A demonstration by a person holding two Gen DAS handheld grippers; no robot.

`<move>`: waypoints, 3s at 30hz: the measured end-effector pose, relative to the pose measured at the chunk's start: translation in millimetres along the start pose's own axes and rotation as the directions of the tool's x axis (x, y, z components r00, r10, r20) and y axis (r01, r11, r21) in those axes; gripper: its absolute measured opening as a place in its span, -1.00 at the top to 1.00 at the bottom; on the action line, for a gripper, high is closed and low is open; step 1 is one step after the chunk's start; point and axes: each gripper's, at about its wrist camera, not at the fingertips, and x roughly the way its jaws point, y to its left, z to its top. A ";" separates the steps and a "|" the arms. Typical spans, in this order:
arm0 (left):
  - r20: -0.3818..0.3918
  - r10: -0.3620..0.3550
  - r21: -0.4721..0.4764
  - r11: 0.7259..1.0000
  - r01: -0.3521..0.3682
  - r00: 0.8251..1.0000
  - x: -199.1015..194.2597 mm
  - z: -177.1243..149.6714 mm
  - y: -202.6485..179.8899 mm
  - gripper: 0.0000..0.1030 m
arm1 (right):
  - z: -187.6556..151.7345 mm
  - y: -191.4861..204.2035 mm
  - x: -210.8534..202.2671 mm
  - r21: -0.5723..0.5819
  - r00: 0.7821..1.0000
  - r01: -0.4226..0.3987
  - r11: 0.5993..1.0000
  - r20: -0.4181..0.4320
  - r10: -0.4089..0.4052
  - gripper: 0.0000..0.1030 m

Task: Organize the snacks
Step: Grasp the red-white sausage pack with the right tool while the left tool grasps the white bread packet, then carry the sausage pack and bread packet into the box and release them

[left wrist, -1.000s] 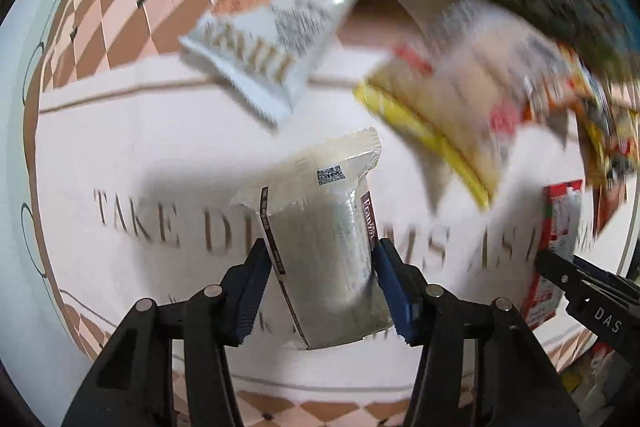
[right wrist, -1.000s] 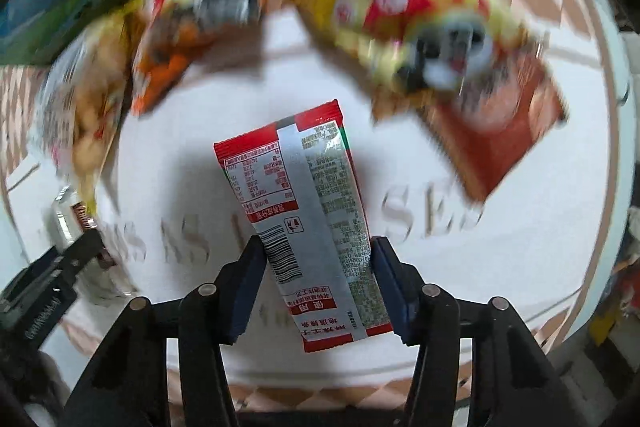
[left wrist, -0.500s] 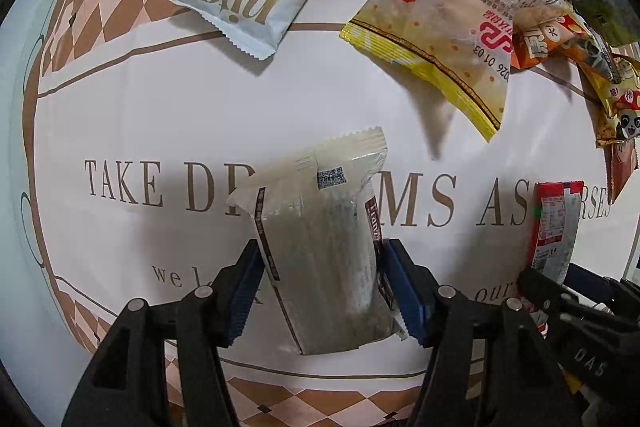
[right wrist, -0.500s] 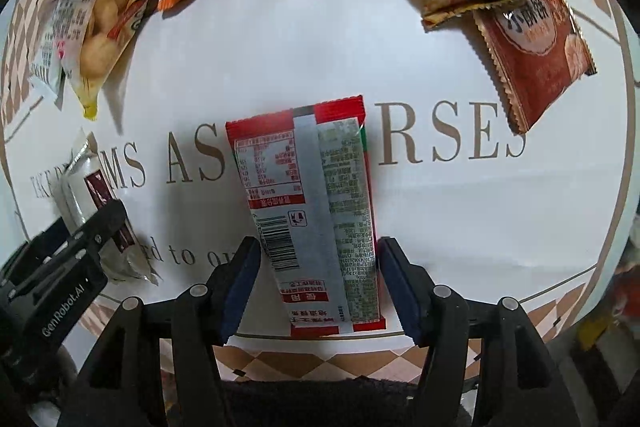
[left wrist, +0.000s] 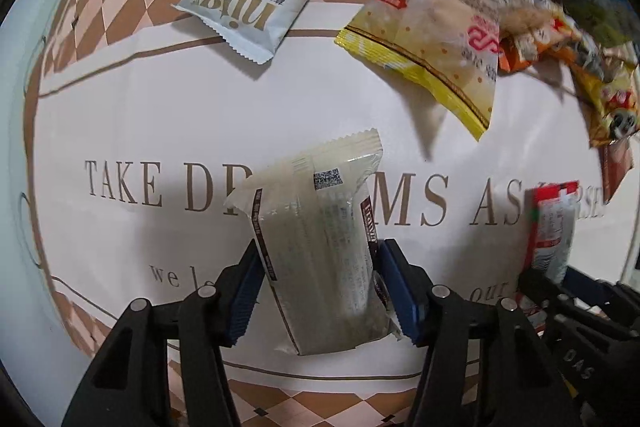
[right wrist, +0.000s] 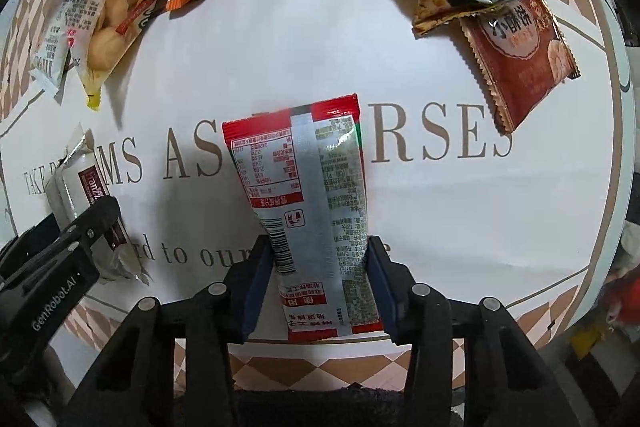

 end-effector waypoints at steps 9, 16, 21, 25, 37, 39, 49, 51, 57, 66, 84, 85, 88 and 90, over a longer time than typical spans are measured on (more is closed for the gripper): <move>-0.071 -0.232 -0.215 0.953 0.213 0.970 -7.9 10.3 51.7 -0.13 | 0.5 -16.5 -3.2 0.016 0.990 -0.107 0.994 -0.095 0.108 -0.46; -0.143 -0.142 -0.154 0.981 0.120 0.979 8.4 8.4 26.3 -0.19 | 2.7 -5.0 0.1 0.027 0.993 -0.066 0.997 -0.098 0.069 -0.55; -0.102 -0.088 -0.101 0.992 0.077 0.991 7.2 5.4 6.2 -0.10 | 17.5 7.9 7.2 0.070 0.998 -0.043 0.997 -0.052 0.046 -0.36; -0.069 -0.061 -0.064 0.996 0.057 0.996 2.6 2.5 -15.5 -0.04 | 12.8 6.0 -0.5 0.058 1.000 -0.020 0.998 -0.008 0.021 0.02; 0.036 -0.098 0.006 0.995 0.098 0.995 -55.6 5.4 -47.2 0.01 | 17.6 -4.8 -33.6 0.044 0.994 -0.112 0.993 0.020 0.111 0.24; 0.075 -0.121 0.024 0.992 0.120 0.990 -80.5 9.5 -51.2 0.01 | 12.2 -13.7 -51.9 0.047 0.990 -0.140 0.989 0.035 0.138 0.25; 0.282 -0.231 0.123 0.971 0.203 0.931 -202.3 85.7 -40.9 0.01 | 54.4 -36.1 -192.5 -0.021 0.931 -0.279 0.960 0.240 0.276 0.26; 0.322 -0.219 0.139 0.973 0.183 0.921 -221.7 108.5 -39.8 0.01 | 70.7 -38.5 -226.0 -0.042 0.908 -0.296 0.954 0.296 0.295 0.26; 0.380 -0.174 0.148 0.981 0.126 0.908 -236.3 164.2 -34.9 0.01 | 124.3 -32.4 -279.9 -0.060 0.864 -0.304 0.951 0.403 0.302 0.26; 0.313 -0.152 0.129 0.985 0.117 0.938 -208.4 213.3 -28.5 0.01 | 191.8 -13.9 -266.0 -0.039 0.871 -0.300 0.953 0.397 0.290 0.25; 0.053 -0.192 0.057 0.980 0.189 0.980 -127.5 280.0 -23.6 -0.55 | 275.1 1.2 -174.0 -0.056 0.944 -0.262 0.963 0.194 0.268 -0.68; 0.058 -0.185 0.059 0.982 0.182 0.981 -128.9 280.1 -24.3 -0.56 | 275.6 2.2 -173.4 -0.067 0.945 -0.257 0.964 0.190 0.265 -0.68; 0.072 -0.192 0.057 0.980 0.189 0.979 -135.1 277.8 -24.9 -0.57 | 275.4 2.9 -174.6 -0.075 0.950 -0.237 0.968 0.190 0.248 -0.72; 0.086 -0.195 0.059 0.980 0.191 0.977 -140.4 274.1 -25.3 -0.57 | 273.5 1.8 -177.4 -0.080 0.952 -0.216 0.973 0.204 0.228 -0.73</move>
